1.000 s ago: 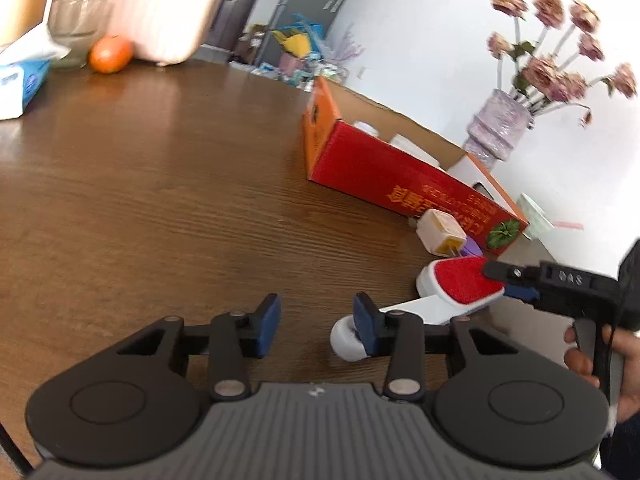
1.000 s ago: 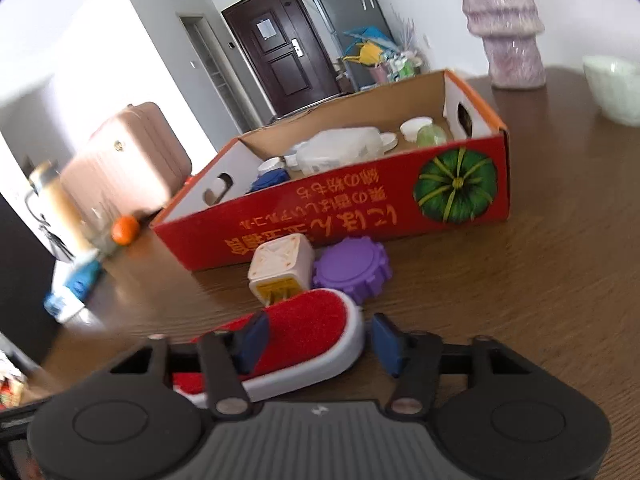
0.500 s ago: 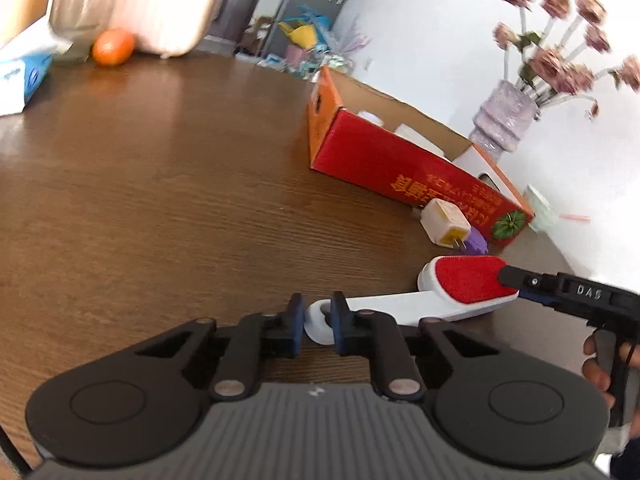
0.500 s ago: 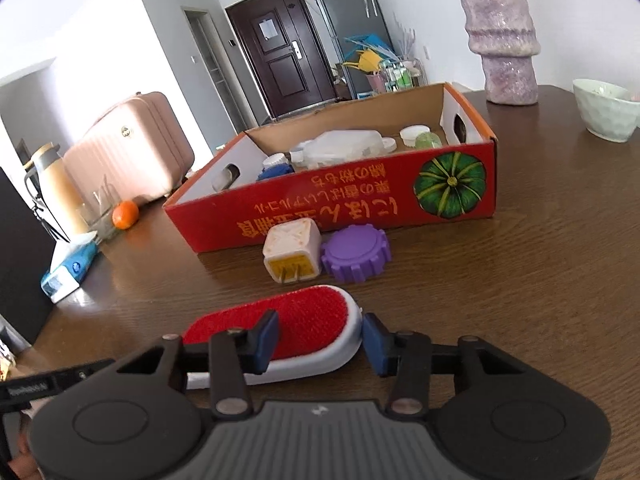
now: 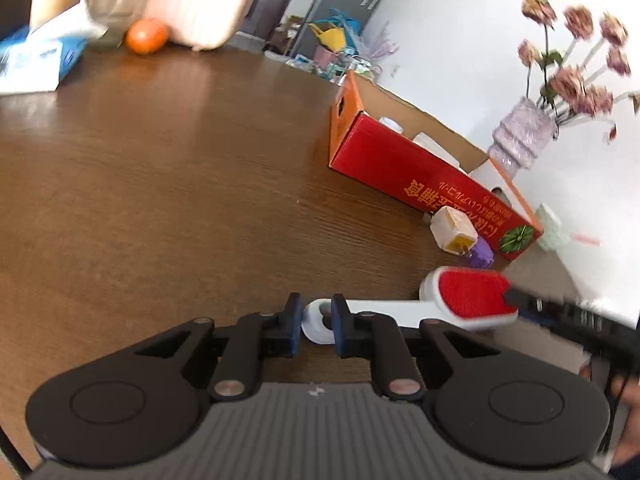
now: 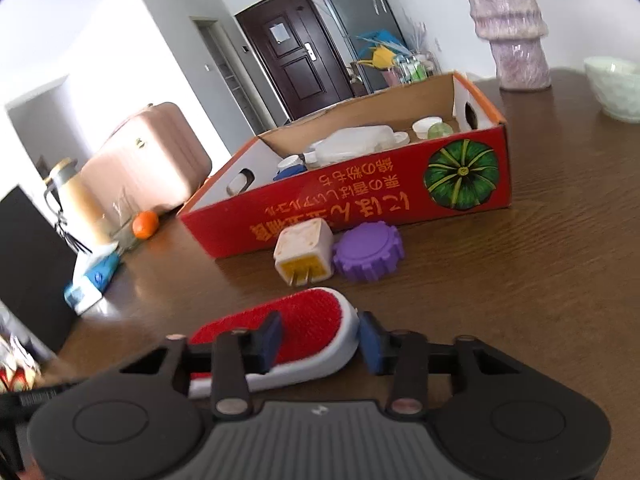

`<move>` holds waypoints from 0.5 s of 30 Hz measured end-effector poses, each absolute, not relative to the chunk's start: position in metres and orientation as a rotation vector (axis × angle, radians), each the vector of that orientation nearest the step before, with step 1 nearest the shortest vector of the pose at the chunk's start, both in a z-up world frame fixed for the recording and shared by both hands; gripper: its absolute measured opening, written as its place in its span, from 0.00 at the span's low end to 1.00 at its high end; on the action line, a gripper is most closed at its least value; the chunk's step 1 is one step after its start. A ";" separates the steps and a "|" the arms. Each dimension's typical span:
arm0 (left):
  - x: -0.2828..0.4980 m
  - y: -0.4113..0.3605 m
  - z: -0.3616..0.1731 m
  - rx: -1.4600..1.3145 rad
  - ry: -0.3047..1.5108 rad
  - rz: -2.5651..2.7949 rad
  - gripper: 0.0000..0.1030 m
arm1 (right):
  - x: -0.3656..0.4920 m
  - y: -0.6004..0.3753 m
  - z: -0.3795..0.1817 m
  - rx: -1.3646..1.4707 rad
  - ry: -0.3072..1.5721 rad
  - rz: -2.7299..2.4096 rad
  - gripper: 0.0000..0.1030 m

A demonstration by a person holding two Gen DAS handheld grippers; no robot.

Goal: Organize rigid objects
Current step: 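Lift the lint brush with both grippers and carry it over the box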

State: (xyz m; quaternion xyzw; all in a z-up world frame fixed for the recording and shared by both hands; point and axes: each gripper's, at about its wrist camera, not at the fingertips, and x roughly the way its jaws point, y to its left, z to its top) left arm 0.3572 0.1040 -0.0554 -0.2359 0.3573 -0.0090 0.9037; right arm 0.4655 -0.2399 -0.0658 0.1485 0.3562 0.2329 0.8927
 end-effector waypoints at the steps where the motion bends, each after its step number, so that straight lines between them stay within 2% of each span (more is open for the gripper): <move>1: 0.352 0.104 -0.056 -0.506 0.729 -0.020 0.15 | 0.457 -0.243 -0.065 0.308 0.741 0.481 0.35; 9: 0.292 0.060 -0.040 -0.381 0.609 -0.108 0.15 | 0.336 -0.281 -0.061 0.323 0.624 0.380 0.35; 15: 0.232 0.043 0.003 -0.290 0.386 -0.160 0.15 | 0.260 -0.299 -0.041 0.371 0.457 0.355 0.35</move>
